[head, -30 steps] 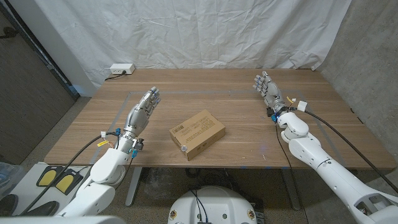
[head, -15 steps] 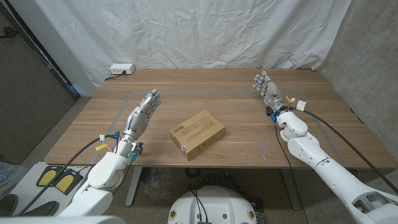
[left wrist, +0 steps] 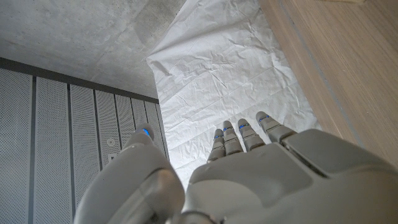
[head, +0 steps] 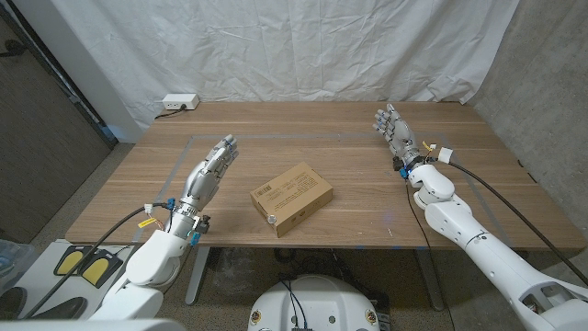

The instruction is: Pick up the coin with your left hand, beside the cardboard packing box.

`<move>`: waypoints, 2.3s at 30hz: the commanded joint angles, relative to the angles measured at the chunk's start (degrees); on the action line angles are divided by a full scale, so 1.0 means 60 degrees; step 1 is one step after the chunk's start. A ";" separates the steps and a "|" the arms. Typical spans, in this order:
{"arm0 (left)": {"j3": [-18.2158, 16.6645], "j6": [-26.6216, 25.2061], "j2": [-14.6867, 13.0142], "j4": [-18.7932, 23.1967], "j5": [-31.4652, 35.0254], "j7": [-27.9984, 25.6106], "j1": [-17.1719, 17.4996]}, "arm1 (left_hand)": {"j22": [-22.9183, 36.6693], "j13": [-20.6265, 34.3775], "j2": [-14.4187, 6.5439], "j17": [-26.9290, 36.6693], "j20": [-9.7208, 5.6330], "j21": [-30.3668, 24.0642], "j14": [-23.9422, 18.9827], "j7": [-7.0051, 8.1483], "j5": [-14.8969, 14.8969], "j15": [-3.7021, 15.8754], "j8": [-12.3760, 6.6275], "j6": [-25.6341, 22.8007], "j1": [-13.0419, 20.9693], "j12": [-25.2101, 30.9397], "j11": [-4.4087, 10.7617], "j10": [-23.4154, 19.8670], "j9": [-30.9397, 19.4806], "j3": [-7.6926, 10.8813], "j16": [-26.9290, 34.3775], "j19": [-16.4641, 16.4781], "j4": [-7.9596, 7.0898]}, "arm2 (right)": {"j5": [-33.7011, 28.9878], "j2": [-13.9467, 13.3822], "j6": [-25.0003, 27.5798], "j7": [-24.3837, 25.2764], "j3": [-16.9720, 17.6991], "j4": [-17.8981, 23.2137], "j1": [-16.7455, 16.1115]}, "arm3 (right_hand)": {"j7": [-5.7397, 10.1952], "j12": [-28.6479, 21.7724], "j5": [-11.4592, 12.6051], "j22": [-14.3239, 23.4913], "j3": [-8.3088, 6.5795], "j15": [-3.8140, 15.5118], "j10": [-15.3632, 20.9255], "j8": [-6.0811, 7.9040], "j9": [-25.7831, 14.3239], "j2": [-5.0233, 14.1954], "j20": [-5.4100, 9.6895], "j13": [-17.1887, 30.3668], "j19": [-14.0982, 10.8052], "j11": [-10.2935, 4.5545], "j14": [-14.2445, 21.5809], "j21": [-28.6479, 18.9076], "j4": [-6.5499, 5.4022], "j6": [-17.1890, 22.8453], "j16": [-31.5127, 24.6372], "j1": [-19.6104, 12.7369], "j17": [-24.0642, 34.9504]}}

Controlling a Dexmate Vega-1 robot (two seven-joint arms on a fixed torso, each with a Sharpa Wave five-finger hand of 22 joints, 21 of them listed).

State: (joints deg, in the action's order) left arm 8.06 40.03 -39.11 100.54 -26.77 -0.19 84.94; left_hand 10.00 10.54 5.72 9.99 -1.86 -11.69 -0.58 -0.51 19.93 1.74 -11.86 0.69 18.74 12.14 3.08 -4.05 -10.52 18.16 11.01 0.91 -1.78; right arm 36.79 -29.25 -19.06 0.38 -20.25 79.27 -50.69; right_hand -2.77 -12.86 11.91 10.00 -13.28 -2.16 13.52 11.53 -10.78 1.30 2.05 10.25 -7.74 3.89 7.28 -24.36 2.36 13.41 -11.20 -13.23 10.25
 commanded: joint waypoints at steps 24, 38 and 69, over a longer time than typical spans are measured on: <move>-0.1351 0.0499 0.0511 0.0598 0.1916 -0.0843 0.1418 | -0.0006 0.0021 -0.0113 0.0024 -0.0441 0.0158 -0.0188 0.0237 0.0133 0.0211 -0.0031 -0.0062 0.1756 -0.0053 0.0349 -0.0103 -0.0048 0.0404 -0.0050 -0.0340 0.1010 | -0.0222 -0.0038 0.0138 0.0341 -0.0041 0.0326 -0.0051 | 0.0019 0.0026 0.0044 0.0037 -0.0038 0.0015 0.0110 0.0014 -0.0029 0.0083 0.0257 0.0040 -0.0148 -0.0001 0.0134 0.0099 0.0098 0.0091 0.0007 -0.0113 0.0048; -0.2095 0.0089 0.0967 0.1304 0.3243 -0.1388 0.2167 | 0.0008 0.0034 -0.0247 0.0017 -0.0247 0.0153 -0.0071 0.0627 0.0047 0.0391 -0.0326 -0.1034 0.3019 -0.0096 0.0524 -0.0045 -0.0066 0.0673 -0.0097 -0.0589 0.1648 | -0.0255 -0.0053 0.0191 0.0405 -0.0064 0.0487 -0.0113 | 0.0030 0.0035 0.0036 0.0039 -0.0038 0.0013 0.0118 0.0007 -0.0030 0.0099 0.0245 0.0042 -0.0163 0.0004 0.0145 0.0141 0.0113 0.0094 0.0012 -0.0124 0.0049; -0.3052 -0.1185 0.2199 0.2780 0.5904 -0.2249 0.3120 | 0.0046 0.0083 -0.0599 0.0036 0.0327 0.0163 0.0383 0.1140 -0.0297 0.0112 -0.0561 -0.2468 0.4414 -0.0133 0.0282 0.0368 -0.0116 0.0951 -0.0120 -0.1341 0.1842 | -0.0247 -0.0154 0.0222 0.0539 0.0024 0.0713 -0.0325 | 0.0036 0.0055 0.0020 0.0043 -0.0019 0.0005 0.0126 -0.0003 -0.0034 0.0112 0.0223 0.0044 -0.0129 0.0006 0.0139 0.0266 0.0138 0.0109 0.0030 -0.0122 0.0054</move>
State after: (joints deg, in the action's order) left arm -8.55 36.75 -27.87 113.44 2.30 -11.68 101.82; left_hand 10.01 10.81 2.14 9.99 -0.37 -10.59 1.35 6.14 18.19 1.96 -14.86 -13.55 44.32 11.43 4.41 -2.28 -11.07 23.49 10.29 -6.89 9.19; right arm 35.26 -30.00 -17.70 3.43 -20.33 83.30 -52.33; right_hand -2.45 -12.86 11.91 9.99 -13.37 -2.26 13.93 11.53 -10.77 1.60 2.05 10.25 -8.34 3.89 7.79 -23.07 2.75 13.73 -11.20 -13.53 10.25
